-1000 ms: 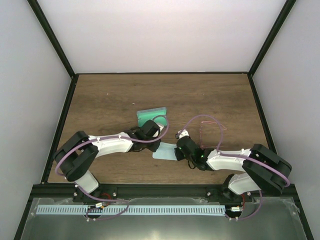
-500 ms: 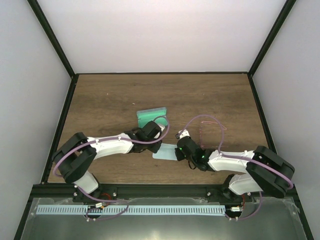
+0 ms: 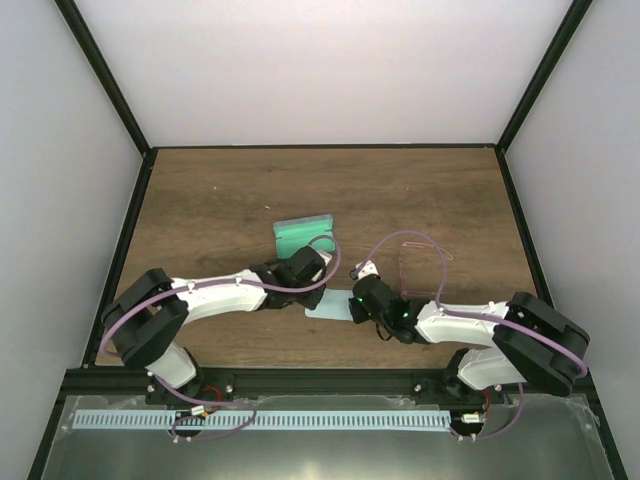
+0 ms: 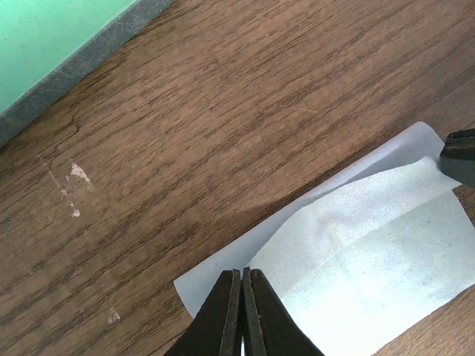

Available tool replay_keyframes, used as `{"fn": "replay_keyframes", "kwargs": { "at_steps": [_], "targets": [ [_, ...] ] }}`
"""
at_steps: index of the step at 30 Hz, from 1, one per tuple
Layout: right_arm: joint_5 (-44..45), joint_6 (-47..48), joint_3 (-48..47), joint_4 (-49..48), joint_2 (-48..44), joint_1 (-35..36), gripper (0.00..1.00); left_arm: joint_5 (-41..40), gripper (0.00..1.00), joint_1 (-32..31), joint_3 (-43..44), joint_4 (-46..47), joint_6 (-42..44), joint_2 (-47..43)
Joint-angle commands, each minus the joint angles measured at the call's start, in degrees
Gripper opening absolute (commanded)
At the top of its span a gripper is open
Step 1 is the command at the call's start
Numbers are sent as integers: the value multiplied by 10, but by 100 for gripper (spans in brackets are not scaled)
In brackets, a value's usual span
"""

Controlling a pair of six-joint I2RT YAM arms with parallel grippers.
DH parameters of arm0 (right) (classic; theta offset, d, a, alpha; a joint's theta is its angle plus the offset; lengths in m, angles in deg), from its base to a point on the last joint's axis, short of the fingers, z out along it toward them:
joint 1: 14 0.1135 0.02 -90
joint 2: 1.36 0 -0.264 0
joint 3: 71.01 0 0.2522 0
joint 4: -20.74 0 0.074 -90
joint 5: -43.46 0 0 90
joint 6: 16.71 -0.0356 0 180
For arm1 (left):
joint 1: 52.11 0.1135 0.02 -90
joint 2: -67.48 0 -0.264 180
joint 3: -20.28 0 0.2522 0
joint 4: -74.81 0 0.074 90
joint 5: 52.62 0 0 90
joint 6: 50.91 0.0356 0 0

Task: Organize the sunglasses
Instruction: Fold the glasses cleaning cloth at the center of the board.

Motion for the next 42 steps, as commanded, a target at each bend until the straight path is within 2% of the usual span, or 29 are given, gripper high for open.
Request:
{"fn": "replay_keyframes", "kwargs": {
  "at_steps": [1, 30, 42],
  "targets": [
    [17, -11, 0, 3, -7, 11, 1, -12, 5, -6, 7, -5, -8, -14],
    [38, -31, 0, 23, -4, 35, 1, -38, 5, -35, -21, -2, -28, -20],
    [50, -39, -1, 37, -14, 48, 1, -35, 5, -37, -36, 1, -36, -49]
  ]
}}
